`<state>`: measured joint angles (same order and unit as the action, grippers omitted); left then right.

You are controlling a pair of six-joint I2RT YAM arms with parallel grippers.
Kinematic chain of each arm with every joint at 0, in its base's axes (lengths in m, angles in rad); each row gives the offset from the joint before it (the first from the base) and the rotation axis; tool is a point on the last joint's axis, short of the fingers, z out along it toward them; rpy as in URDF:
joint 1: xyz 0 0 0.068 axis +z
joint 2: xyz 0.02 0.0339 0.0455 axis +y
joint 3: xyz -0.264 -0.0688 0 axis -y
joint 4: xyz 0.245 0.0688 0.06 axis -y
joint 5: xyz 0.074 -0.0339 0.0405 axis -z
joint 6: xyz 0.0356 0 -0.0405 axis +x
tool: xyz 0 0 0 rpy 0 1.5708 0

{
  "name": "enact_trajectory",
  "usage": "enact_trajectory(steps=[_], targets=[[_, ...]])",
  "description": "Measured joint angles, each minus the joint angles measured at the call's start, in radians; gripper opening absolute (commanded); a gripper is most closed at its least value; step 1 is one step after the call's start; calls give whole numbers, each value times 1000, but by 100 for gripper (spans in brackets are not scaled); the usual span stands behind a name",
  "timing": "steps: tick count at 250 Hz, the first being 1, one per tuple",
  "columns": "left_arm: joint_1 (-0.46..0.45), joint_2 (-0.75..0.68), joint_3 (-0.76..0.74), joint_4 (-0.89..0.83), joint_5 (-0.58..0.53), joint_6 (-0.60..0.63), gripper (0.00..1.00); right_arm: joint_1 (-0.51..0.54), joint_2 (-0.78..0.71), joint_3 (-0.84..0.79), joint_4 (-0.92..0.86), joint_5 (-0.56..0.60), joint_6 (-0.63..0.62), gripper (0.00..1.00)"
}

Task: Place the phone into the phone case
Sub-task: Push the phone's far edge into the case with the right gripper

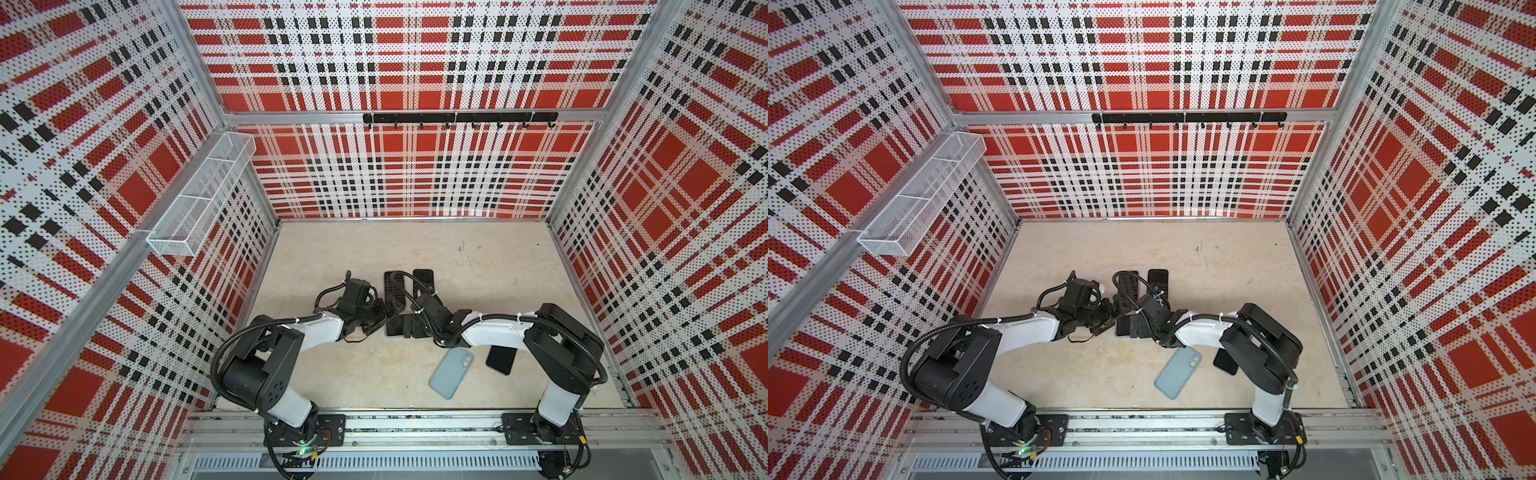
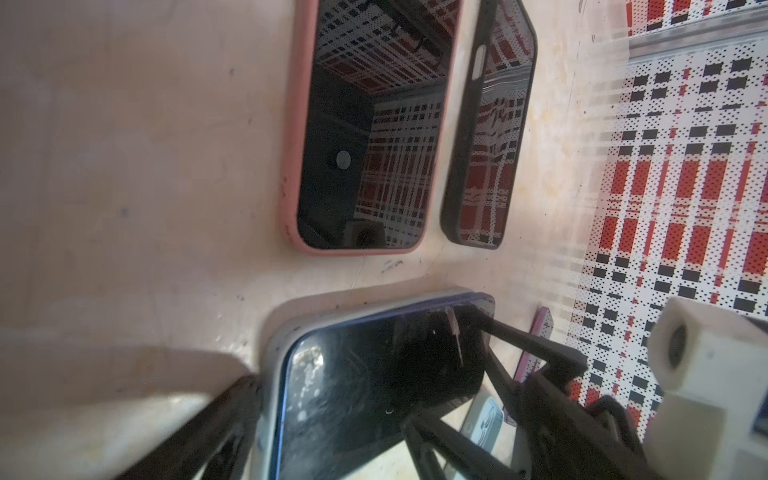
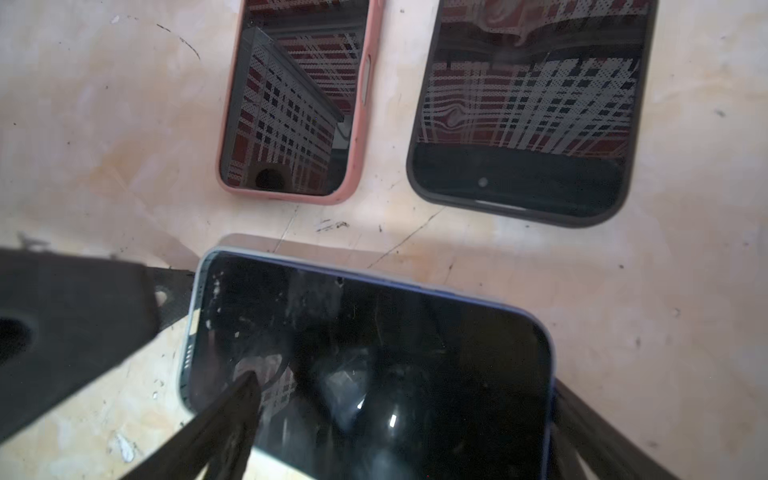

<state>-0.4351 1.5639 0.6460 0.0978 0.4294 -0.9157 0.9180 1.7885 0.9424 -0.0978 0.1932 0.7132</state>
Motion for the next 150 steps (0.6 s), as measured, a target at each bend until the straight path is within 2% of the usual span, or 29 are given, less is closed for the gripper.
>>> enact_trajectory(steps=[76,116,150], targets=[[3,0,0,0,1,0,100,9,-19,-12,-13,12,19,100],[8,-1,-3,2,5,0,100,-8,-103,-54,-40,-30,16,100],[9,-2,-7,8,9,0,100,-72,-167,-88,-39,-93,8,100]])
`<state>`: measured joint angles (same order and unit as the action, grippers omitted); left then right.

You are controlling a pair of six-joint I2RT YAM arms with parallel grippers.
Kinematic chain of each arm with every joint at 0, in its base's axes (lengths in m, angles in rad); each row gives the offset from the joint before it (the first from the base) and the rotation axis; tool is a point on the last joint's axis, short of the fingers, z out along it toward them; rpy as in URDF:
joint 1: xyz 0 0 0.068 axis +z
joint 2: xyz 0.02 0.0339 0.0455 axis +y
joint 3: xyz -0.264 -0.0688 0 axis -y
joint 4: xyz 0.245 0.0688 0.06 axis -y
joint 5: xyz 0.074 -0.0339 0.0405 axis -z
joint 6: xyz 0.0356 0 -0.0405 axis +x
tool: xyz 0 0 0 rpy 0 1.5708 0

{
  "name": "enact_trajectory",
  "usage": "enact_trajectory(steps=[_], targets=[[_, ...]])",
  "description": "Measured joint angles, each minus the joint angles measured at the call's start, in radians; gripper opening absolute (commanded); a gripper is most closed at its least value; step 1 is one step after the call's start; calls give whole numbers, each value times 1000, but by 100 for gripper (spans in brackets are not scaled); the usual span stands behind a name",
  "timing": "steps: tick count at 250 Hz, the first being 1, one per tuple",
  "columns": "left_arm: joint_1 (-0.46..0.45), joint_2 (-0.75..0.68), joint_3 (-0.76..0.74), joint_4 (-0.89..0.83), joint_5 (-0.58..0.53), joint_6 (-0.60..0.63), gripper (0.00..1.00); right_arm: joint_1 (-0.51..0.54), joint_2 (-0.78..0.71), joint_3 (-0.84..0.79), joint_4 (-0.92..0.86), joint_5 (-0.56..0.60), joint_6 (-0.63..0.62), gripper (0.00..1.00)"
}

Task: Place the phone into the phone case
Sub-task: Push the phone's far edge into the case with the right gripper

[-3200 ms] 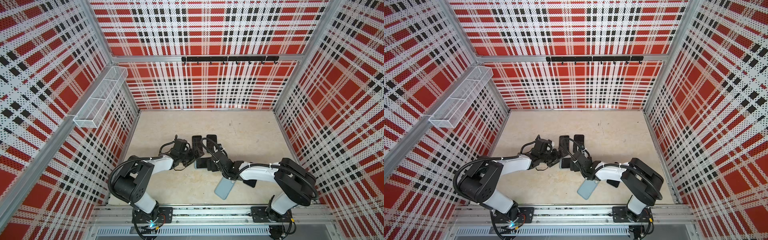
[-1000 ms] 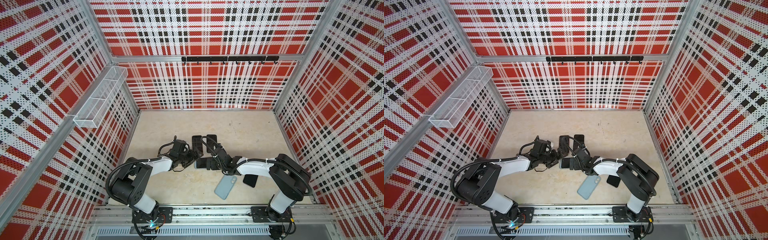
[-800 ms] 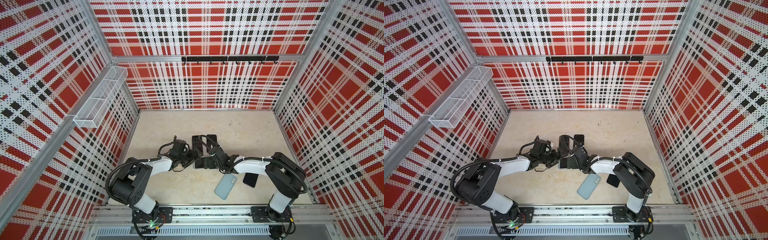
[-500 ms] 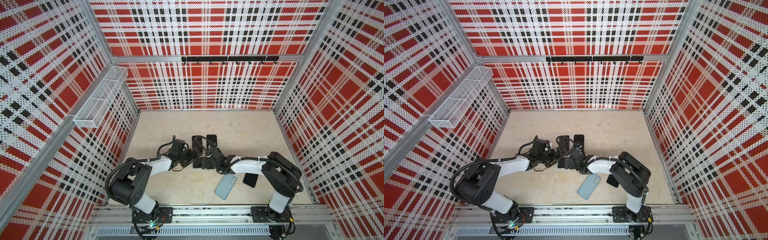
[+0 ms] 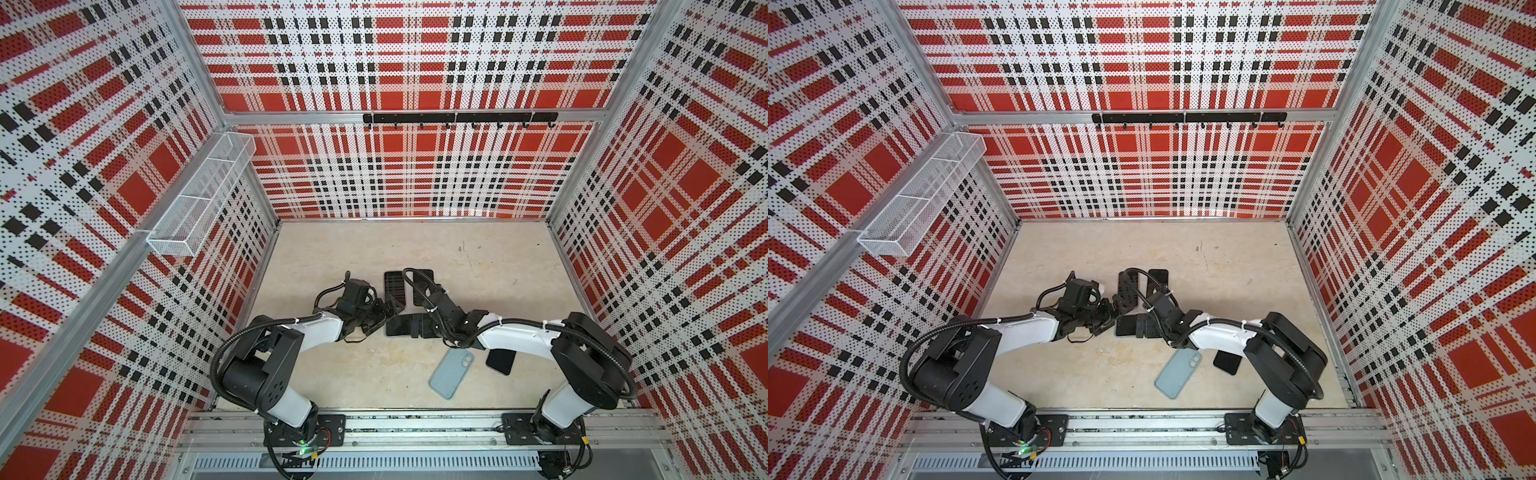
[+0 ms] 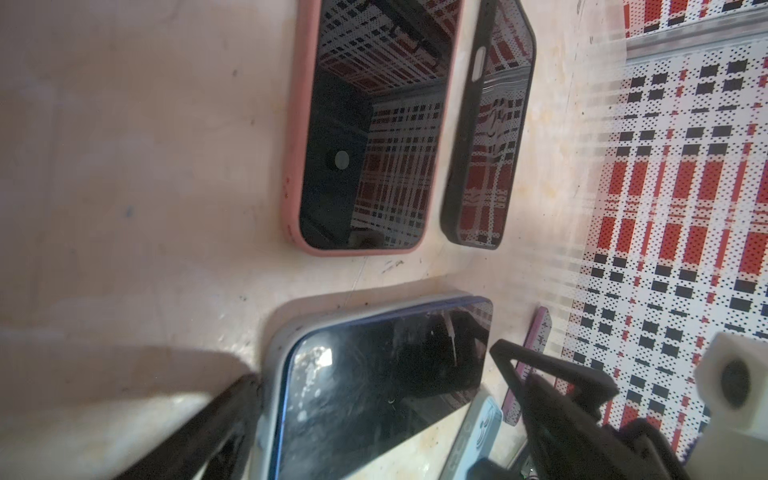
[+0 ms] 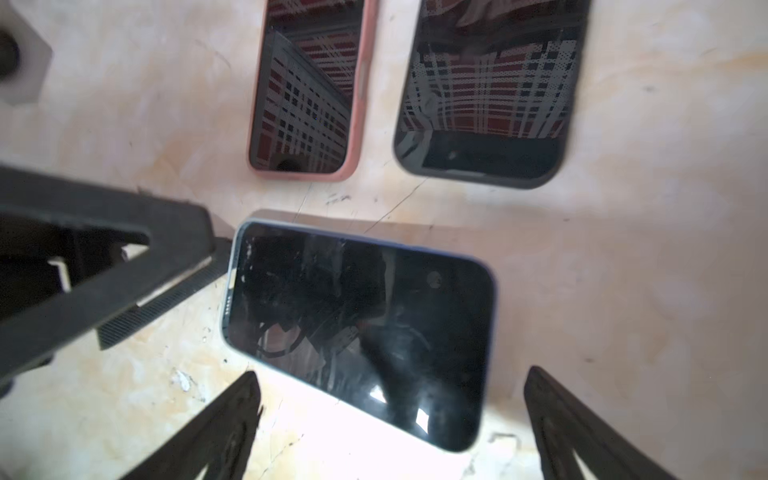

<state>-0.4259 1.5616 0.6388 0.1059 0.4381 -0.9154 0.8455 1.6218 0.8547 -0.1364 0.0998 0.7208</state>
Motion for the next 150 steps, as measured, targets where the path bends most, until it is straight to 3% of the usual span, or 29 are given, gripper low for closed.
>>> enact_trajectory(steps=[36,150], targets=[[1,-6,-9,8,1,0,100,-43,-4,-2,-16,-37,-22,95],[4,-11,-16,10,3,-1,100,-26,56,-5,44,-148,-21,74]])
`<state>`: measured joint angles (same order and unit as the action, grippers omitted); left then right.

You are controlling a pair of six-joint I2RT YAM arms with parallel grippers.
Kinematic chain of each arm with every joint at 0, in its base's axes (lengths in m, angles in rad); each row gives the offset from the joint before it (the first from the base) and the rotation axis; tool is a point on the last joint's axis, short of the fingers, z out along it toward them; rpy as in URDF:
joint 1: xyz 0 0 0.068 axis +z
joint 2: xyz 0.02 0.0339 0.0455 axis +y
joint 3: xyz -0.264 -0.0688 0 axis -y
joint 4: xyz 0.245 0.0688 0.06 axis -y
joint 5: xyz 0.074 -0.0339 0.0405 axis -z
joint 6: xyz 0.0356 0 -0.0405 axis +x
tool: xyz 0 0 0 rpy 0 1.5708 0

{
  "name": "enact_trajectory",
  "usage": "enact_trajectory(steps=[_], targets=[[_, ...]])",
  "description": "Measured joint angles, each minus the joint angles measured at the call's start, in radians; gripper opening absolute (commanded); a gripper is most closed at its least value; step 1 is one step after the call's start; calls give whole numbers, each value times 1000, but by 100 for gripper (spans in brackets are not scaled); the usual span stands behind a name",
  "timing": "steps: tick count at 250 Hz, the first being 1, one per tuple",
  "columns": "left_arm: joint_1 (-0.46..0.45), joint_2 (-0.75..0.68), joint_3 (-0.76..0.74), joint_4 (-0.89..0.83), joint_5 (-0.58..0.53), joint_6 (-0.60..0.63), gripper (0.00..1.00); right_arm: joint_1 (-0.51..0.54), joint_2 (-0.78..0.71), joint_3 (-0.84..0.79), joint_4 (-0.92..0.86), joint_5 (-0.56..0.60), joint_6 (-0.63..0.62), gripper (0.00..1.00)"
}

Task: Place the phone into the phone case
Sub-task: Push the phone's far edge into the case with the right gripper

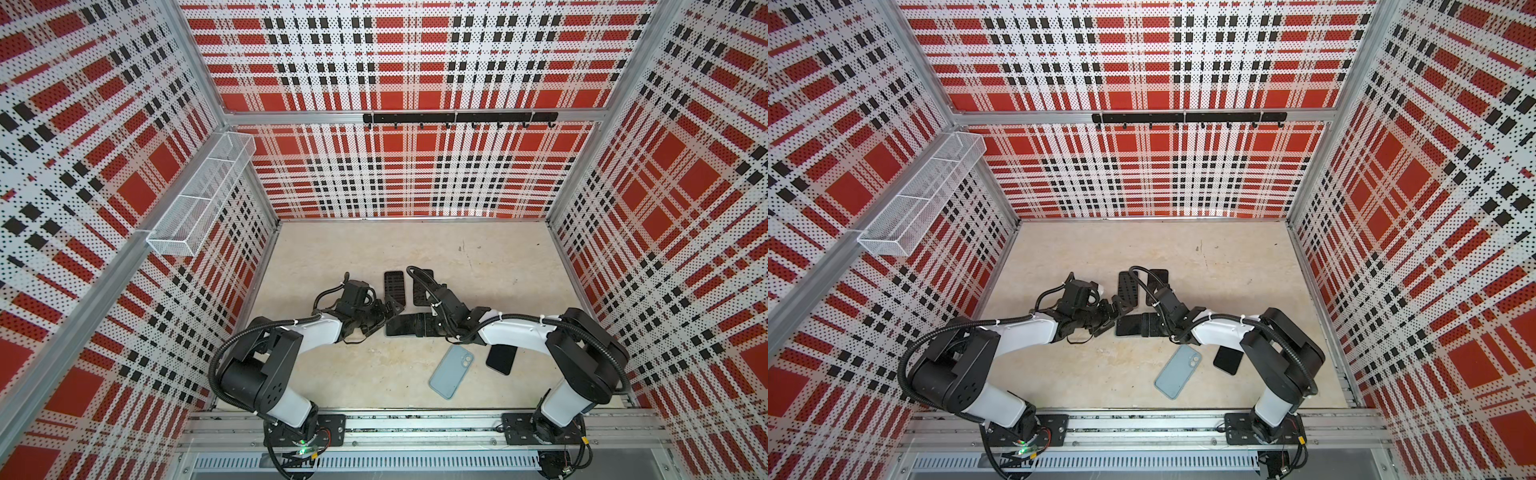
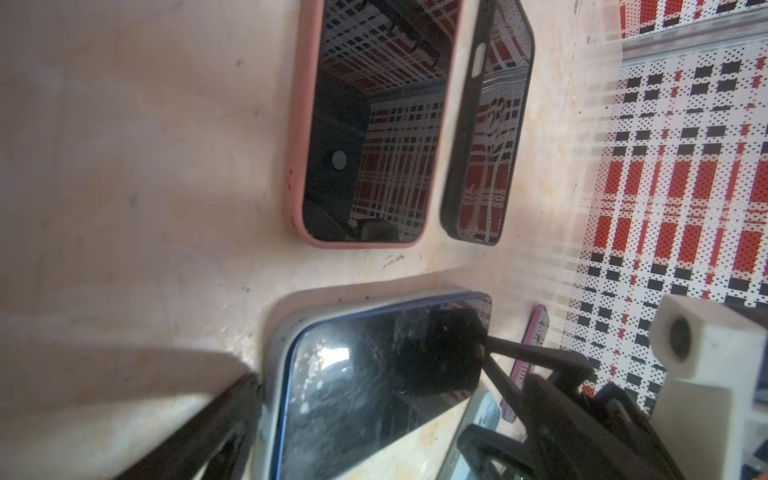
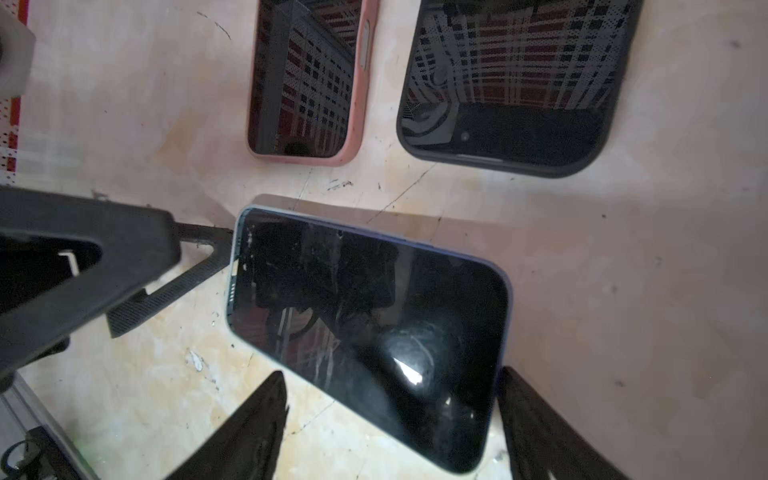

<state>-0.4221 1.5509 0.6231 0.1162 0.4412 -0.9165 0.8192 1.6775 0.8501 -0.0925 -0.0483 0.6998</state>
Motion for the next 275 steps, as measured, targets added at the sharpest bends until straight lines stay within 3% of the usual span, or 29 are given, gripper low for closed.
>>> enact_trajectory(steps=[53,107,184,275], targets=[[3,0,0,0,-4,0,100,11,25,3,-2,3,5,64],[4,0,0,0,-4,0,100,11,22,-1,26,-5,14,85],[5,0,0,-1,-3,3,99,-119,27,-71,211,-279,0,87],[13,0,-7,11,-8,10,98,-137,-23,-227,419,-410,4,82]])
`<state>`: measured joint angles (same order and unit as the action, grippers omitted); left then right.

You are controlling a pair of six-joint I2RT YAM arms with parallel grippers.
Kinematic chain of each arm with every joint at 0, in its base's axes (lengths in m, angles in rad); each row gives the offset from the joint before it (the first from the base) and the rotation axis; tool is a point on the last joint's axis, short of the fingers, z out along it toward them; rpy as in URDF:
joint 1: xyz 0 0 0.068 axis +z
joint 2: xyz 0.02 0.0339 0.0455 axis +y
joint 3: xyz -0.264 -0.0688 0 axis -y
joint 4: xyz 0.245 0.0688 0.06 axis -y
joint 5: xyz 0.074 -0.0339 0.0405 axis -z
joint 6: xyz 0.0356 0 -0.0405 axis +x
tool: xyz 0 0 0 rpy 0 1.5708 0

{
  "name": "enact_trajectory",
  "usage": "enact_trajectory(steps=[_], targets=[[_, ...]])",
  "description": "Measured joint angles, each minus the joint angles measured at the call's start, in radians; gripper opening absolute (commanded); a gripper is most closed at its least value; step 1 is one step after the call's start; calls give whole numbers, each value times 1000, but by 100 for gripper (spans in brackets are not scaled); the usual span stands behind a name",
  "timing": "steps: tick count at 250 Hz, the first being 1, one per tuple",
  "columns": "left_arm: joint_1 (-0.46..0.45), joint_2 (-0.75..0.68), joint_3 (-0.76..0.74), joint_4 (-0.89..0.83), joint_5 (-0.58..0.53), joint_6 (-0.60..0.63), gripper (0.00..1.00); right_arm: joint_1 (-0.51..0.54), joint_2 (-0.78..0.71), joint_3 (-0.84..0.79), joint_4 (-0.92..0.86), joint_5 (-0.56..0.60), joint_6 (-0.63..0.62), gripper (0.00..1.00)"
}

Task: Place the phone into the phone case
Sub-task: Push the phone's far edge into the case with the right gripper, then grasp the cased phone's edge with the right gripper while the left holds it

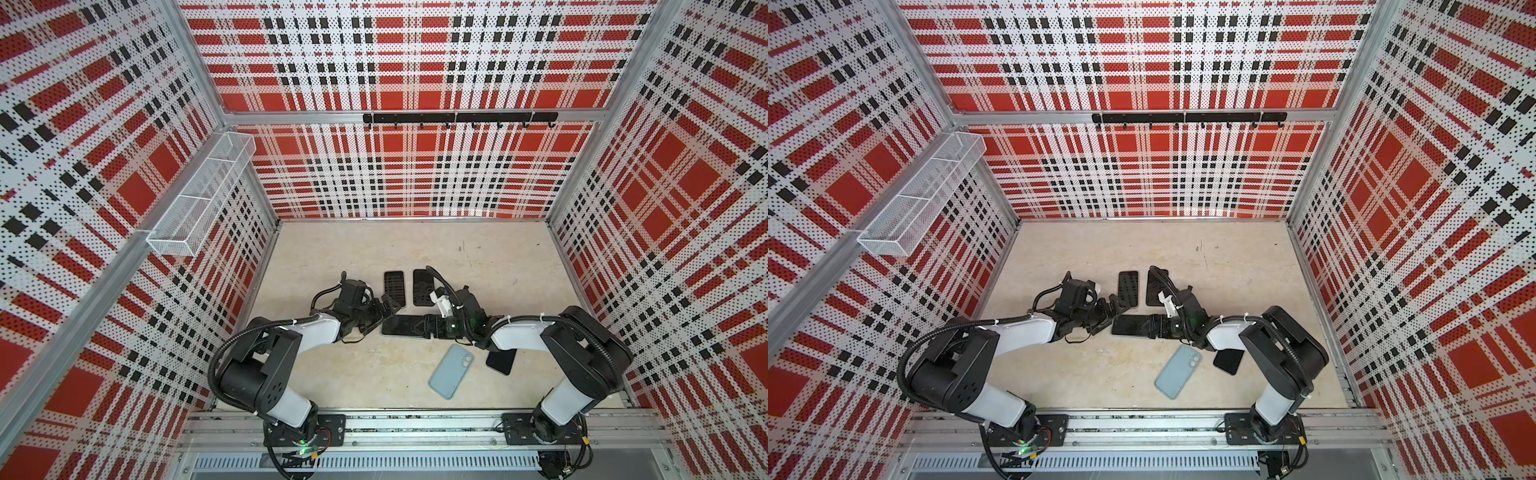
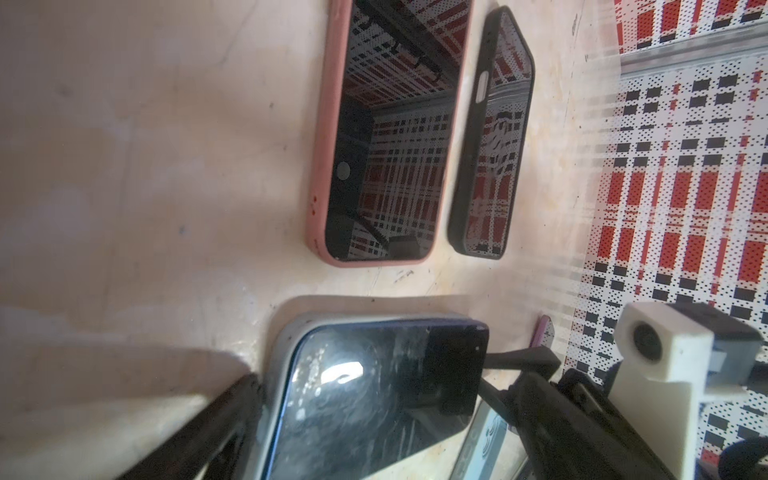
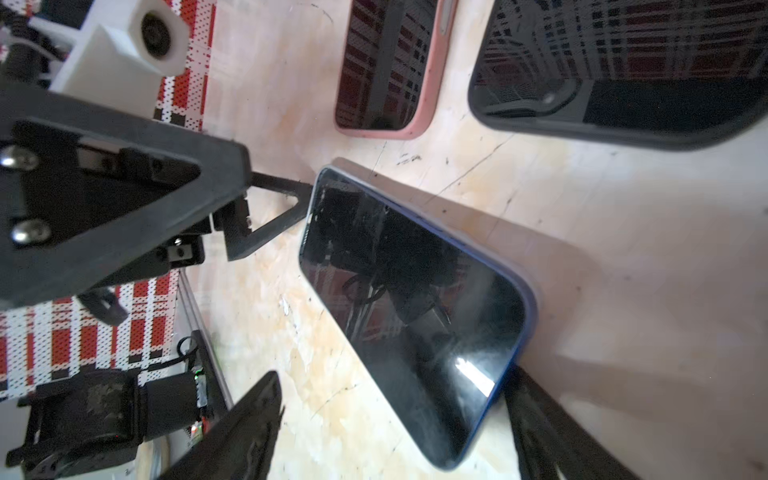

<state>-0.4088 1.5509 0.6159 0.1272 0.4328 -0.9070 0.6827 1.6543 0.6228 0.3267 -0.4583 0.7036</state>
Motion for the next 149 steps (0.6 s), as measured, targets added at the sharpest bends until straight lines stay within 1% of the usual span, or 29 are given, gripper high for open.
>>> enact_trajectory(steps=[21,63,115,149], targets=[[0,0,0,0,0,0,98,-5,-16,-24,31,-31,7,82],[3,0,-5,11,0,4,98,-17,-61,-66,121,-58,30,81],[5,0,-8,18,-3,11,98,-31,-74,-102,305,-69,75,75],[-2,1,-13,23,28,10,98,-18,-54,-111,463,-111,121,70]])
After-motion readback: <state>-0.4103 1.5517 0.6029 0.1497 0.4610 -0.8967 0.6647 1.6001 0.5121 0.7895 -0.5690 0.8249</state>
